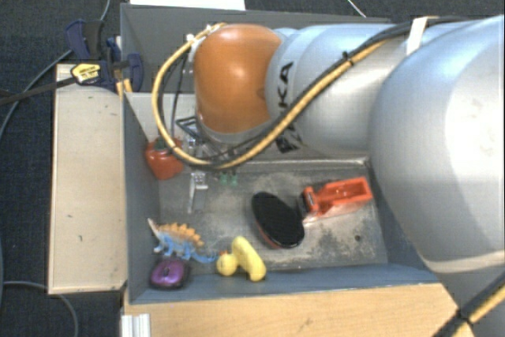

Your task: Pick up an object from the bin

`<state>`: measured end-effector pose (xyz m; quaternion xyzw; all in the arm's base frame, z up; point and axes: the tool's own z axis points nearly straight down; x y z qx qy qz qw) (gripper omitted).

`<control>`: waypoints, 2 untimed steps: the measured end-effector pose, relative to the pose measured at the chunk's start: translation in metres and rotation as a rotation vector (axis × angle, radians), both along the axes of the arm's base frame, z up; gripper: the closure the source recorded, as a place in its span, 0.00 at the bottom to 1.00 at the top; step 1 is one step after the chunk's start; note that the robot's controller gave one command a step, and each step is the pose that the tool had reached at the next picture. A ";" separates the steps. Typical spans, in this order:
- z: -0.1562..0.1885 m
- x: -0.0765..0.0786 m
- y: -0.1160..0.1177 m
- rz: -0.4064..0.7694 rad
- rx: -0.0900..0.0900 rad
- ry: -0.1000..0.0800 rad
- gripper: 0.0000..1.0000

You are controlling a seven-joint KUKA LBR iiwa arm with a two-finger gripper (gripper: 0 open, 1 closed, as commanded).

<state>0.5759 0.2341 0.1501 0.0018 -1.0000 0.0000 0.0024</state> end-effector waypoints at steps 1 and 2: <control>0.005 0.002 -0.001 -0.007 0.002 -0.008 0.00; 0.000 0.002 0.007 0.228 0.003 -0.006 0.00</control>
Offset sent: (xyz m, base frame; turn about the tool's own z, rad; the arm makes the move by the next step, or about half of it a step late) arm 0.0015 0.0064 -0.0006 -0.2281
